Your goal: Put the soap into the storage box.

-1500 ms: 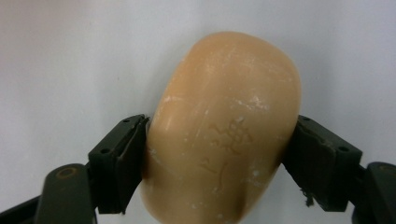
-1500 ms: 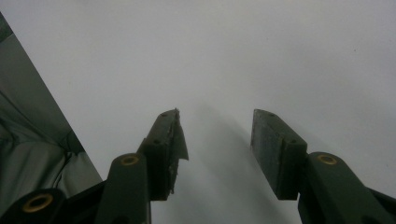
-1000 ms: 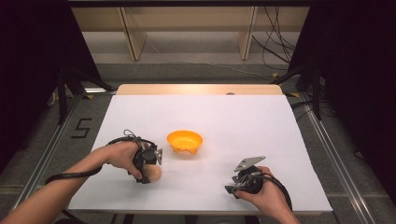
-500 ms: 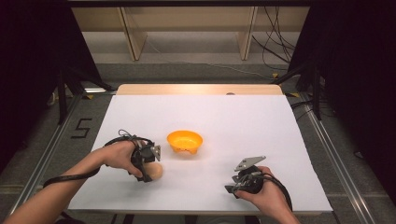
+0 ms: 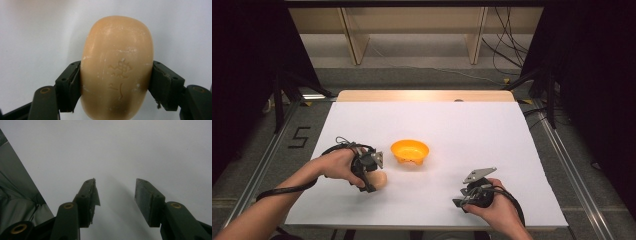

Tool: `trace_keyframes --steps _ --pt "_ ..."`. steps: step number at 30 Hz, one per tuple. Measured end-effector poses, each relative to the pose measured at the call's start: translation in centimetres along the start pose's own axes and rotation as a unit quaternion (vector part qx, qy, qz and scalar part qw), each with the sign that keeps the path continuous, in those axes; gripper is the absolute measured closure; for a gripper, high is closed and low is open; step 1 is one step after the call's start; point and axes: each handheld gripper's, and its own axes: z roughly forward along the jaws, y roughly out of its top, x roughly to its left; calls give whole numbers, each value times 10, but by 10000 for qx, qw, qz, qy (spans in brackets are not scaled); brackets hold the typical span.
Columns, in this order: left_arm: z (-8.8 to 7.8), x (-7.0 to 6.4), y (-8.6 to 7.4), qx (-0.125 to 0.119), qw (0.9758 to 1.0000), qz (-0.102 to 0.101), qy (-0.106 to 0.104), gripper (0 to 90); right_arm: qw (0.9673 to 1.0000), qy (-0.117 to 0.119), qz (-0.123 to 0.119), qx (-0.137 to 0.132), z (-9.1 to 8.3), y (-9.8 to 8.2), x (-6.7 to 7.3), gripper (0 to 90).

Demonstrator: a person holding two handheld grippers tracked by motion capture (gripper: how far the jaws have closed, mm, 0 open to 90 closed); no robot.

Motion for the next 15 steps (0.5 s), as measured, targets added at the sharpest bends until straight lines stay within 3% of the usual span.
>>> trace_keyframes --steps 8,15 --pt "-5 1 3 -100 9999 -10 76 310 10000 -20 -8 -48 0 0 0 516" --pt "-9 1 5 -172 9998 -45 97 311 9997 -48 -24 -250 0 0 1 516"
